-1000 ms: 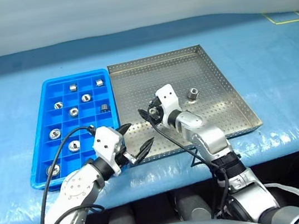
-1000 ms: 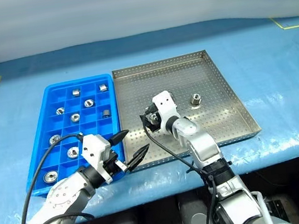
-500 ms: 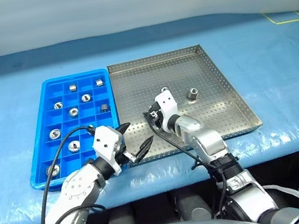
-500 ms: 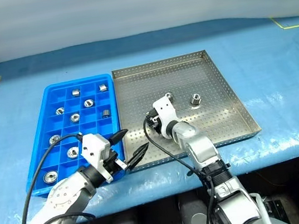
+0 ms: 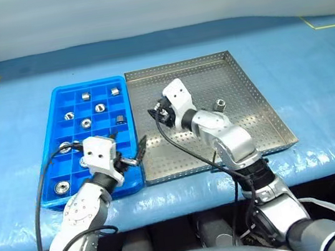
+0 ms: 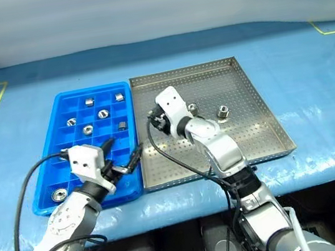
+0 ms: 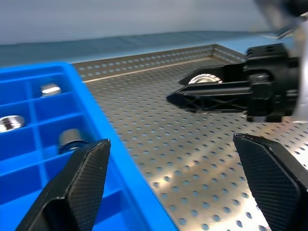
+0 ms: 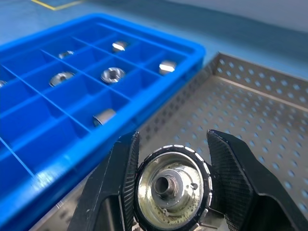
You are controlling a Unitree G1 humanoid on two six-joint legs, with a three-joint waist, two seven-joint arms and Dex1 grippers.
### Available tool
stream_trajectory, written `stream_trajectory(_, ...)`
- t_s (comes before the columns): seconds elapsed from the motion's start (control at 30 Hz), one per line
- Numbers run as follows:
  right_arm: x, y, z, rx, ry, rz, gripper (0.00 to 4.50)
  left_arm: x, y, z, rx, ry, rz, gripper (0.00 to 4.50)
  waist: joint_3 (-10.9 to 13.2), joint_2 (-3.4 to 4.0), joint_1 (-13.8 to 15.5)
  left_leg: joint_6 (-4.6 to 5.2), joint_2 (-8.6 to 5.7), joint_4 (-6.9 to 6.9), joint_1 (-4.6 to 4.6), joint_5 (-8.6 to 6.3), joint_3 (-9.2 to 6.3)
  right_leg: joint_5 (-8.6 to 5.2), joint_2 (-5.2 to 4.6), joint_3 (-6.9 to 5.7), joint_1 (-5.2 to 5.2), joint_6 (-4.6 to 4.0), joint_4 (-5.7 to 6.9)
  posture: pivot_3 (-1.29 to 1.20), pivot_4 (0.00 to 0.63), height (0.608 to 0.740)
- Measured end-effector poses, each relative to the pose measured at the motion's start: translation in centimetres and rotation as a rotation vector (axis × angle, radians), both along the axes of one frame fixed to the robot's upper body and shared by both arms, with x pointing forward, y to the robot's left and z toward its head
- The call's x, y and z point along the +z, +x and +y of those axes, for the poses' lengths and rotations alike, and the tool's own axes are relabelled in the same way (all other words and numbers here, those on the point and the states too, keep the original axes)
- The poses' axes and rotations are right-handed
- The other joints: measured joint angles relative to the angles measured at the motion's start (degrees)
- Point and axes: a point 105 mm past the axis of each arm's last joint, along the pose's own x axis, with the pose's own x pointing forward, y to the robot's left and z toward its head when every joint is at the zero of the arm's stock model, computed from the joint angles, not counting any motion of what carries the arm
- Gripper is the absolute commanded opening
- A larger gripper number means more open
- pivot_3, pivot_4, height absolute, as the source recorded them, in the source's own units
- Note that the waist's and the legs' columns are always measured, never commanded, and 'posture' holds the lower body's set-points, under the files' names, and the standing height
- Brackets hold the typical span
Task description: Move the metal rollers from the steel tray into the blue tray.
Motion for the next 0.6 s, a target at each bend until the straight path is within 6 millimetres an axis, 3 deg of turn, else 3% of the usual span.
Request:
stream_trajectory(0.17,-0.6,0.1,3.3,0.101,-0.002,0.025,1.89,0.2,-1.5,1.9,0.126,0.018,-0.004,4.5,0.0,0.0,2.9,0.0,-0.02,-0.11,-0.09,-0.02,-0.02,0.0,-0.05,-0.07,-0.05,-0.05,-0.11,0.31,0.15,0.74)
stream_trajectory(0.6,-2.6,0.1,7.7,0.244,-0.001,0.068,1.89,-0.2,-4.3,3.9,0.284,0.031,0.025,4.5,0.0,0.04,8.8,-0.03,0.01,-0.08,-0.07,0.0,-0.02,-0.26,-0.04,-0.15,-0.08,-0.43,-0.11,0.43,0.15,0.74)
